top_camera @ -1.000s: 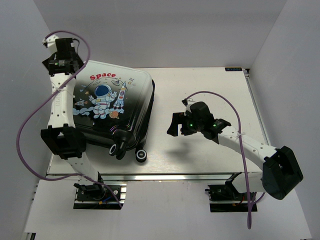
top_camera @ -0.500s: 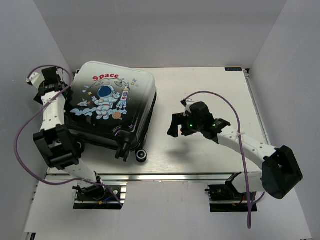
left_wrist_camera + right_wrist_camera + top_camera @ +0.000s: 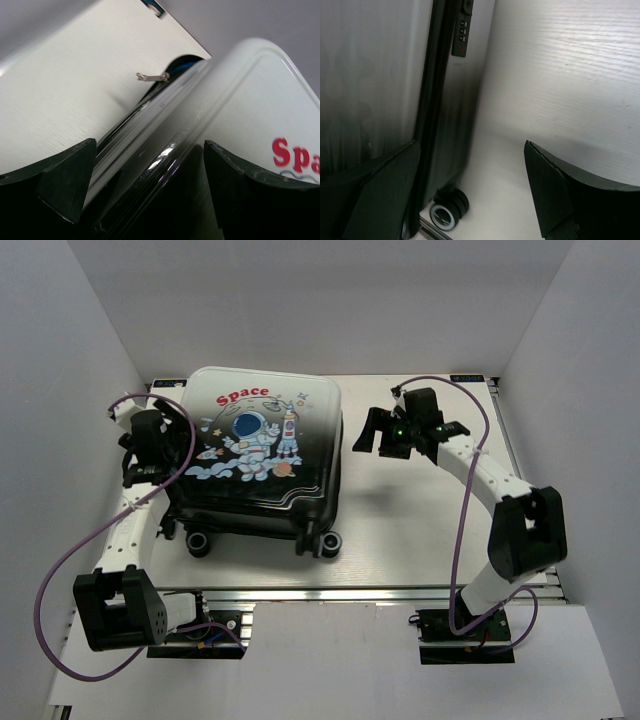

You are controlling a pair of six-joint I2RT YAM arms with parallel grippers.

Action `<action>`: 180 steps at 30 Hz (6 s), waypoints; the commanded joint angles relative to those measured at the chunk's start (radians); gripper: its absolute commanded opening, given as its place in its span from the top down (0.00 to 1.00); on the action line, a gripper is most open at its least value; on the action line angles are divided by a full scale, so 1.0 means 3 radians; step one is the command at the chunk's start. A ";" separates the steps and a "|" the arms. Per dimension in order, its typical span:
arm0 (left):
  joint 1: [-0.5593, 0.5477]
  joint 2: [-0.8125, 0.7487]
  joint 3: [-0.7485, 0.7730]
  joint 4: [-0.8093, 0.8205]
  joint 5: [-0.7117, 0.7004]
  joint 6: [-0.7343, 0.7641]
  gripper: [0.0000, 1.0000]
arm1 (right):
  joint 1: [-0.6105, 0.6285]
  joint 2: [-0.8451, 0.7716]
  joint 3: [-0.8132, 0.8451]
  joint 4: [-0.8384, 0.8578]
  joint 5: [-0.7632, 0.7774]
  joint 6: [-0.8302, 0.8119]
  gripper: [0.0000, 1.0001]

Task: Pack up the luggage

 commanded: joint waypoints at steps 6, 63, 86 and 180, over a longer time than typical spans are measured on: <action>-0.1599 0.0060 -0.0633 -0.0929 0.1613 -0.0902 0.05 | -0.0603 0.0679 0.1511 -0.0744 0.0223 -0.0400 0.11; -0.1048 0.1585 0.0488 -0.0270 0.1782 0.0566 0.30 | -0.0544 -0.0334 0.0320 -0.0592 0.0363 -0.0559 0.11; -0.1038 0.0438 0.0144 -0.1230 0.0437 0.0054 0.22 | -0.0738 0.0113 0.1508 -0.0725 0.0514 -0.1167 0.11; -0.1314 0.0813 -0.0919 -0.0934 0.0984 -0.0028 0.54 | 0.0740 -0.1831 -0.1657 0.0436 0.1998 -0.0498 0.12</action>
